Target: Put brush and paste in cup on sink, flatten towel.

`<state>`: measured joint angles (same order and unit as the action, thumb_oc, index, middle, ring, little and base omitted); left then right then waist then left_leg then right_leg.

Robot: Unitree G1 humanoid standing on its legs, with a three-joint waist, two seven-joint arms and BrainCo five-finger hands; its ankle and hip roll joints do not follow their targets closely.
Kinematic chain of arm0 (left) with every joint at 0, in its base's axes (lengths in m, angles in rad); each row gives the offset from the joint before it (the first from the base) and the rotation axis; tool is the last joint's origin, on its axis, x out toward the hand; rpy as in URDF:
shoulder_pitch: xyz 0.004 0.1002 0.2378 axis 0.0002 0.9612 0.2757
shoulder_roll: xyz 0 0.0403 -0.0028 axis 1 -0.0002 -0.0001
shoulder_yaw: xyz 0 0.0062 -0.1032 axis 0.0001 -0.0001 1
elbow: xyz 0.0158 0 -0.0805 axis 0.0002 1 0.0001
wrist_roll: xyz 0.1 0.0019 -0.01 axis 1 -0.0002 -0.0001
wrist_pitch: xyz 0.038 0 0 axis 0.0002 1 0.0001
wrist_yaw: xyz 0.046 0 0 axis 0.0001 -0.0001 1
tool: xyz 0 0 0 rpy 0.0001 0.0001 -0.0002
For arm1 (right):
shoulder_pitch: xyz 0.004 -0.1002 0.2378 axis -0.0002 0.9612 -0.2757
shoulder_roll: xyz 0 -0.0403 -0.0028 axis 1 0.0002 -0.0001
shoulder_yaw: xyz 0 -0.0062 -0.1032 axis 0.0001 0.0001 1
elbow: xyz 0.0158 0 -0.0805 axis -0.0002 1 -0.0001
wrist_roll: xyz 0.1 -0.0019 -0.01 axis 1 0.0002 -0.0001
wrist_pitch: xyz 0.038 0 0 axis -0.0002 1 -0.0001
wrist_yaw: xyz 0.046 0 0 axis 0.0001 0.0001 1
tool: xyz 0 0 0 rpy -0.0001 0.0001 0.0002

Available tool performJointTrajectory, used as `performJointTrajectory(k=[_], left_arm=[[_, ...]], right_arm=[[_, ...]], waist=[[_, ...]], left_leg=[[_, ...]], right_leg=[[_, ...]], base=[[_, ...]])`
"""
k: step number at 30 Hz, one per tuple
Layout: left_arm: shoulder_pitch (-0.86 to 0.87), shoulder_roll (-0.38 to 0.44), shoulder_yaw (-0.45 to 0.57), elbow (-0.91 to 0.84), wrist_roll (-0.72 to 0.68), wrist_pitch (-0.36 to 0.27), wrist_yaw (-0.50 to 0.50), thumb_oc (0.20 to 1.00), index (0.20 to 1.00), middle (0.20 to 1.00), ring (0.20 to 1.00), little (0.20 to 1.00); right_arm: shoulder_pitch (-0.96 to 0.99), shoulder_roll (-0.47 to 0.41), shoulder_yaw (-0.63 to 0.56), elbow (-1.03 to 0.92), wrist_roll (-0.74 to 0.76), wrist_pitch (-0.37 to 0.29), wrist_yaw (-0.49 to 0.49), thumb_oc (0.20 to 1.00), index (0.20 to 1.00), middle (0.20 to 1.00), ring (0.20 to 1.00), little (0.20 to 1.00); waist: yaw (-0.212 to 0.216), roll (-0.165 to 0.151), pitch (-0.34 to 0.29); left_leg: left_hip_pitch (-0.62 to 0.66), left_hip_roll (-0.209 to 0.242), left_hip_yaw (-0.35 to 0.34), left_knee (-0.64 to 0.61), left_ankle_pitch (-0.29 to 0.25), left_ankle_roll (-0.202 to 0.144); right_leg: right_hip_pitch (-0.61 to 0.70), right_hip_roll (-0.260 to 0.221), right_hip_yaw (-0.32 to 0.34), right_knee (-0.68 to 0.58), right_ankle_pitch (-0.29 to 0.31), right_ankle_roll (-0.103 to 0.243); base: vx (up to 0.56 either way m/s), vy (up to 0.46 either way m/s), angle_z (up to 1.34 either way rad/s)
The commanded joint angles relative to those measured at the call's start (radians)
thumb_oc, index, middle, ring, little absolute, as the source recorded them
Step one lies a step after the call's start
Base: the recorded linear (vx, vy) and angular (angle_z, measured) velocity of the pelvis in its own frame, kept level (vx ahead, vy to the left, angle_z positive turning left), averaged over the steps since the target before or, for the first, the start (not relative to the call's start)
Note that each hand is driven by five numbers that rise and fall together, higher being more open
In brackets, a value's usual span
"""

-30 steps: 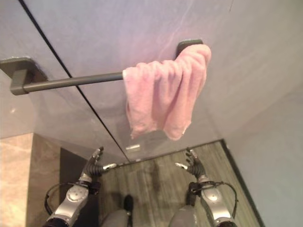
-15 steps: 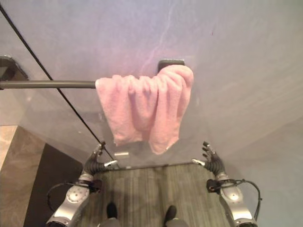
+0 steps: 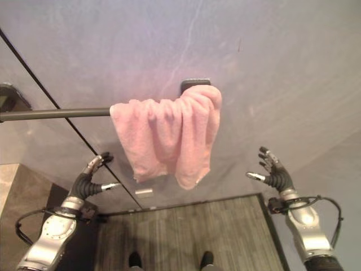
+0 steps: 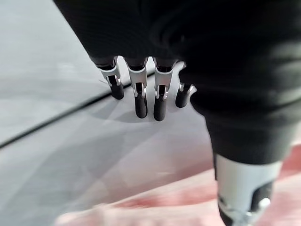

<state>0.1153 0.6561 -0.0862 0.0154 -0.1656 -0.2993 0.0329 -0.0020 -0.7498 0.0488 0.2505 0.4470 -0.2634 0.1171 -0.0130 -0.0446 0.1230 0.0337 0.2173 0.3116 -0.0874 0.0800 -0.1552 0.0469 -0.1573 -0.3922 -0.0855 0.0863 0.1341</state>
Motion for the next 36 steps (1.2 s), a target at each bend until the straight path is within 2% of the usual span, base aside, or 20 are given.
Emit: performJointTrajectory(k=[1, 9, 15, 17, 22, 23, 24, 25, 26, 30, 32, 36], left_arm=[[-0.126, 0.045, -0.007, -0.025, -0.108, -0.088, -0.045, 1.000, 1.000, 1.000, 1.000, 1.000], [-0.293, 0.000, -0.138, 0.048, -0.131, -0.069, -0.033, 1.000, 1.000, 1.000, 1.000, 1.000], [-0.354, -0.057, -0.205, 0.095, -0.136, -0.051, -0.036, 1.000, 1.000, 1.000, 1.000, 1.000], [-0.422, -0.108, -0.266, 0.137, -0.169, -0.036, -0.042, 1.000, 1.000, 1.000, 1.000, 1.000], [-0.502, -0.151, -0.317, 0.186, -0.176, -0.022, -0.027, 1.000, 1.000, 1.000, 1.000, 1.000], [-0.516, -0.160, -0.331, 0.199, -0.182, -0.014, -0.028, 0.862, 0.862, 0.862, 0.862, 0.862], [-0.534, -0.174, -0.337, 0.205, -0.183, -0.006, -0.022, 0.222, 0.222, 0.222, 0.222, 0.222], [-0.541, -0.178, -0.338, 0.205, -0.179, -0.005, -0.014, 0.200, 0.200, 0.200, 0.200, 0.200], [-0.542, -0.181, -0.333, 0.200, -0.181, -0.003, -0.010, 0.200, 0.200, 0.200, 0.200, 0.200], [-0.507, -0.172, -0.295, 0.177, -0.151, 0.007, -0.001, 0.200, 0.200, 0.200, 0.200, 0.200], [-0.492, -0.169, -0.282, 0.170, -0.151, 0.008, -0.002, 0.200, 0.200, 0.200, 0.200, 0.200], [-0.408, -0.158, -0.218, 0.117, -0.148, 0.014, -0.008, 0.200, 0.200, 0.200, 0.200, 0.200]], right_arm=[[-0.138, -0.070, 0.030, 0.017, 0.105, -0.045, 0.047, 1.000, 1.000, 1.000, 1.000, 1.000], [-0.414, -0.097, 0.253, 0.118, 0.160, 0.001, 0.088, 1.000, 1.000, 1.000, 1.000, 1.000], [-0.546, -0.060, 0.374, 0.147, 0.223, 0.042, 0.139, 1.000, 1.000, 1.000, 1.000, 1.000], [-0.667, -0.029, 0.470, 0.206, 0.222, 0.064, 0.143, 1.000, 1.000, 1.000, 1.000, 1.000], [-0.742, 0.017, 0.506, 0.243, 0.216, 0.072, 0.128, 1.000, 1.000, 1.000, 1.000, 1.000], [-0.758, 0.029, 0.514, 0.248, 0.207, 0.071, 0.118, 1.000, 1.000, 1.000, 1.000, 1.000], [-0.772, 0.053, 0.507, 0.266, 0.194, 0.071, 0.093, 0.564, 0.564, 0.564, 0.564, 0.564], [-0.777, 0.068, 0.499, 0.270, 0.183, 0.071, 0.073, 0.238, 0.238, 0.238, 0.238, 0.238], [-0.780, 0.081, 0.486, 0.273, 0.173, 0.067, 0.053, 0.200, 0.200, 0.200, 0.200, 0.200], [-0.739, 0.126, 0.443, 0.212, 0.134, 0.056, 0.021, 0.200, 0.200, 0.200, 0.200, 0.200], [-0.721, 0.130, 0.428, 0.187, 0.125, 0.054, 0.018, 0.200, 0.200, 0.200, 0.200, 0.200], [-0.601, 0.106, 0.364, 0.004, 0.072, 0.041, 0.028, 0.200, 0.200, 0.200, 0.200, 0.200]], waist=[[0.012, -0.023, -0.024], [0.028, -0.004, -0.012], [0.038, 0.004, -0.004], [0.044, 0.008, 0.002], [0.042, 0.008, 0.003], [0.040, 0.008, 0.003], [0.038, 0.007, 0.002], [0.037, 0.006, 0.002], [0.036, 0.006, 0.003], [0.034, 0.004, 0.002], [0.033, 0.003, 0.000], [0.029, -0.005, -0.009]], left_leg=[[-0.001, 0.022, -0.015, 0.003, 0.044, -0.007], [-0.010, 0.036, -0.020, 0.000, 0.067, -0.022], [-0.022, 0.045, -0.026, 0.000, 0.081, -0.031], [-0.029, 0.055, -0.030, 0.000, 0.088, -0.039], [-0.039, 0.059, -0.035, 0.000, 0.093, -0.040], [-0.039, 0.060, -0.034, 0.000, 0.092, -0.041], [-0.040, 0.061, -0.035, 0.000, 0.091, -0.040], [-0.040, 0.061, -0.035, 0.000, 0.091, -0.040], [-0.040, 0.060, -0.034, 0.000, 0.090, -0.040], [-0.034, 0.059, -0.032, 0.000, 0.083, -0.035], [-0.033, 0.059, -0.032, 0.000, 0.081, -0.034], [-0.027, 0.053, -0.038, 0.000, 0.071, -0.027]], right_leg=[[0.017, -0.085, -0.001, 0.022, 0.031, 0.093], [0.018, -0.073, -0.011, 0.011, 0.027, 0.086], [0.019, -0.064, -0.021, 0.005, 0.023, 0.080], [0.019, -0.058, -0.029, -0.002, 0.023, 0.078], [0.015, -0.056, -0.036, -0.002, 0.024, 0.076], [0.016, -0.055, -0.037, -0.002, 0.024, 0.075], [0.016, -0.054, -0.037, -0.002, 0.024, 0.074], [0.017, -0.054, -0.038, -0.002, 0.024, 0.073], [0.018, -0.054, -0.039, -0.002, 0.024, 0.073], [0.021, -0.055, -0.039, 0.000, 0.026, 0.072], [0.022, -0.056, -0.040, 0.001, 0.025, 0.071], [0.032, -0.063, -0.050, 0.009, 0.023, 0.073]], base=[[0.03, -0.019, 0.01], [0.01, -0.016, 0.01], [0.02, -0.021, -0.01], [0.03, -0.036, 0.03], [0.00, -0.007, 0.11], [0.00, 0.000, 0.00], [0.00, 0.000, 0.00], [0.00, 0.000, 0.00], [0.00, 0.000, 0.00], [0.00, 0.006, -0.01], [0.00, 0.000, 0.00], [0.02, 0.022, 0.02]])
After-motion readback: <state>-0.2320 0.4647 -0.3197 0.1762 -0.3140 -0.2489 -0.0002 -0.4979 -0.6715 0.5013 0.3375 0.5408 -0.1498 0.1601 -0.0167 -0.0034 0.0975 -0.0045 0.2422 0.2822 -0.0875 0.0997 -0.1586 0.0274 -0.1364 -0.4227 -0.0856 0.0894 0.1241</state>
